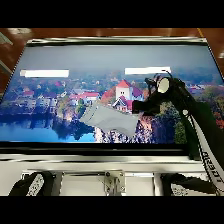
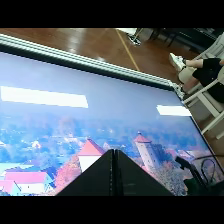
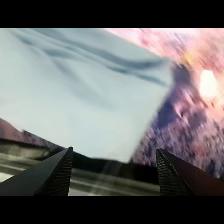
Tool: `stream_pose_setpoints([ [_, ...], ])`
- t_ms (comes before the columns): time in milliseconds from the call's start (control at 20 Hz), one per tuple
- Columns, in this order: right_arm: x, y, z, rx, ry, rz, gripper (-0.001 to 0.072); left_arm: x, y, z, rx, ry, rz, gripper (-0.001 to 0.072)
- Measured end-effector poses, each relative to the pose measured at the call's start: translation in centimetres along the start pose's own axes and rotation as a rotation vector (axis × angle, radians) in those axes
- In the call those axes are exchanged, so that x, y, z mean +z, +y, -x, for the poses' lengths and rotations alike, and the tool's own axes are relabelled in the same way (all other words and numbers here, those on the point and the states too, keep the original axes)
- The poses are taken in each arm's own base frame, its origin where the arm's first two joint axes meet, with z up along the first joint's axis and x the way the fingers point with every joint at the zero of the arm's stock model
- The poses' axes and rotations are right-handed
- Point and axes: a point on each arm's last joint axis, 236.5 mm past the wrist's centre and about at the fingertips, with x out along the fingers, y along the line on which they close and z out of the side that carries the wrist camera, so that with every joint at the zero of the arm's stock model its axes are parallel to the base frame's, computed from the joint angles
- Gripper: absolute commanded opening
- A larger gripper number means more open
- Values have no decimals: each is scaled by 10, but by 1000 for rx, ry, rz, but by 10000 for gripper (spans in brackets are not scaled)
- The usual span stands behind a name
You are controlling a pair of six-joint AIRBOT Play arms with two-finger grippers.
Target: Fold the shirts.
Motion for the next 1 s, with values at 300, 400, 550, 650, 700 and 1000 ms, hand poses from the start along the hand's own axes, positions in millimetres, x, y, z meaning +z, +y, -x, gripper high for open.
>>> stream_pose_setpoints([
  [300,-46,-9,-59,64,98,-134,624,-3,2,0,6,14,-4,36],
  [400,-46,-5,-71,92,85,-166,624,-4,1,0,4,17,-4,36],
  [550,-39,7,-84,145,54,-206,624,-5,1,0,3,19,-3,36],
  [650,-40,14,-93,161,56,-220,584,-5,0,0,2,22,-3,36],
  [700,-41,17,-97,167,59,-223,342,-5,0,0,2,22,-3,36],
  [1000,-31,29,-94,207,17,-146,65,-6,0,0,2,24,-3,36],
])
